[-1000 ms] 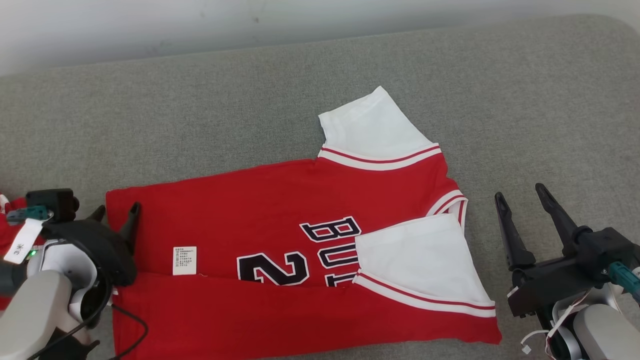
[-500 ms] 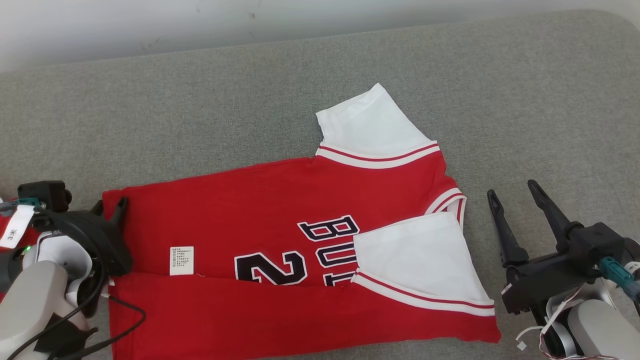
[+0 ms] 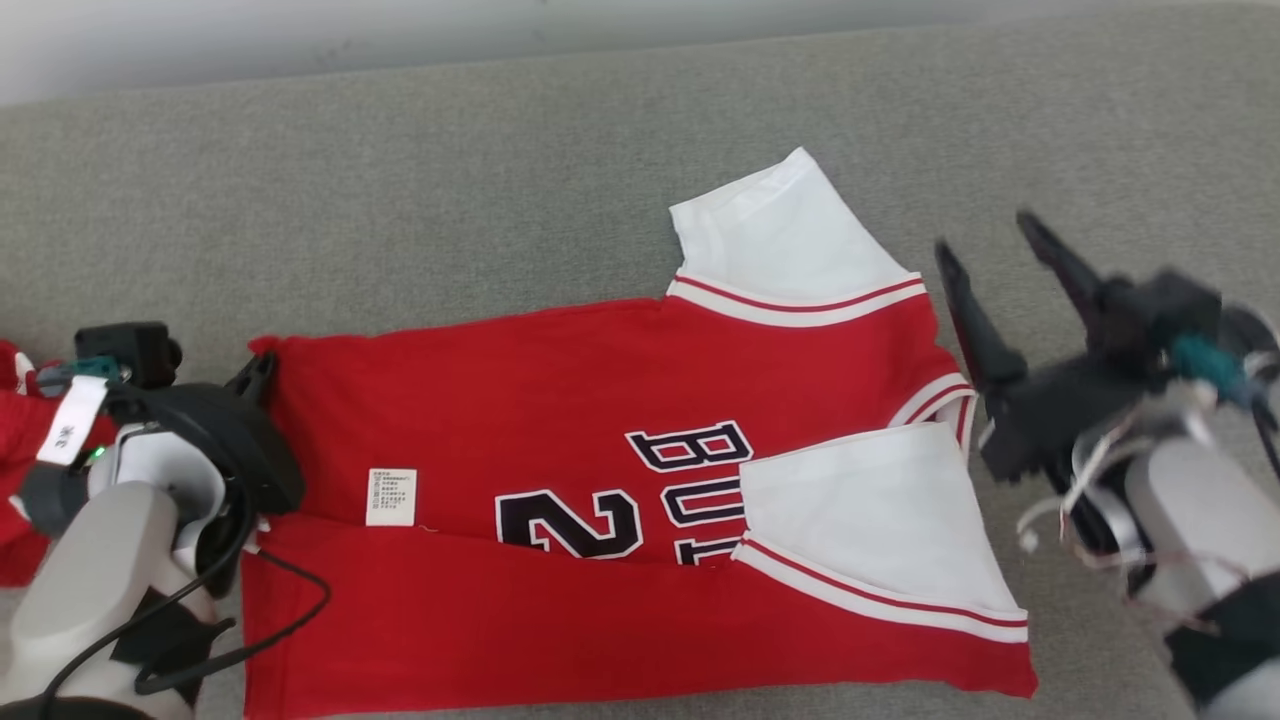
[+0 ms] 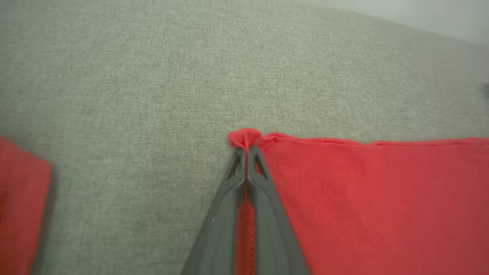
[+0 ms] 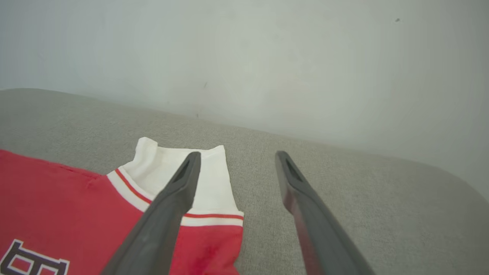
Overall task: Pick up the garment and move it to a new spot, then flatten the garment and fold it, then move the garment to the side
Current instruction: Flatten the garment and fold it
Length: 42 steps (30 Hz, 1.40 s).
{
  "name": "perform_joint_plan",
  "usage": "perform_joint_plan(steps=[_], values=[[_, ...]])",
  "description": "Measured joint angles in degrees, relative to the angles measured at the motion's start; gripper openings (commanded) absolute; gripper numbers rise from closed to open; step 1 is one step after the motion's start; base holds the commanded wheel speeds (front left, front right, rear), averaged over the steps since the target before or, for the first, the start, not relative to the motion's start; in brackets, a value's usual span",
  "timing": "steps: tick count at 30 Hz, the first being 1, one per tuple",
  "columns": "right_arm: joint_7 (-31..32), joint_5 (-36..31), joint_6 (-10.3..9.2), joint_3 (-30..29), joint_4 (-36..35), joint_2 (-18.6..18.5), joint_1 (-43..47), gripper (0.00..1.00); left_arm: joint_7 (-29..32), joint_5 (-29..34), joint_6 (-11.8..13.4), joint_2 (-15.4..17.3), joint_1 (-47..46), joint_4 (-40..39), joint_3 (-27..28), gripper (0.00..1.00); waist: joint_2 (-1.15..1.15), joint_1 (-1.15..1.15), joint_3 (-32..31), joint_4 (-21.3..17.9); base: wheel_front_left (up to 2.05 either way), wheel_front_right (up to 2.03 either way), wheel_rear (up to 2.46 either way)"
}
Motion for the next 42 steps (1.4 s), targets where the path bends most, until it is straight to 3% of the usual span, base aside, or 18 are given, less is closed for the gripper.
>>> perform_joint_plan(steps=[8,17,25,36,37,38,39,42], values=[[8.8,-0.5,2.87,3.1,12.9,1.9,-14.7,1.0,-1.9,0.0,0.0,-2.5,-2.9,-0.3,-2.3,0.0,0.0,0.0,1.9,2.7,0.0,0.0,0.0],[16.1,-2.6,4.02,6.4,25.6,5.7,-26.1,1.0,-3.9,-0.2,0.0,-3.2,-4.9,-2.1,-5.1,0.0,0.0,0.0,5.1,5.6,0.0,0.0,0.0],[19.0,-3.9,4.02,7.2,35.0,6.9,-32.6,1.0,-6.1,-2.2,-0.2,-3.1,-6.9,-3.3,-7.2,0.0,0.0,0.0,8.3,7.1,0.0,0.0,0.0],[19.2,-4.1,5.31,8.0,41.8,7.6,-35.9,1.0,-7.7,-3.7,-0.5,-3.2,-8.5,-4.0,-10.0,0.0,0.0,0.0,10.3,8.7,0.0,0.0,0.0],[19.2,-4.1,5.35,8.0,42.2,7.7,-36.3,0.85,-7.9,-3.7,-0.5,-3.2,-8.6,-4.0,-10.3,0.0,0.0,0.0,10.4,8.8,0.0,0.0,0.0],[19.1,-4.1,5.37,8.0,42.6,7.9,-36.6,0.53,-7.9,-3.8,-0.5,-3.2,-8.8,-4.0,-10.6,0.0,0.0,-0.01,10.6,8.9,0.0,0.0,0.0],[18.9,-4.1,5.63,8.0,43.0,8.0,-36.7,0.0,-8.0,-4.3,-0.5,-3.2,-9.0,-4.0,-10.8,0.0,0.0,-0.01,10.7,9.0,0.0,0.0,0.0],[18.7,-4.1,6.51,8.6,44.4,8.7,-36.9,0.0,-8.4,-5.5,-0.5,-3.1,-9.1,-3.9,-11.5,0.0,0.0,0.0,10.9,9.2,0.0,0.0,0.0]])
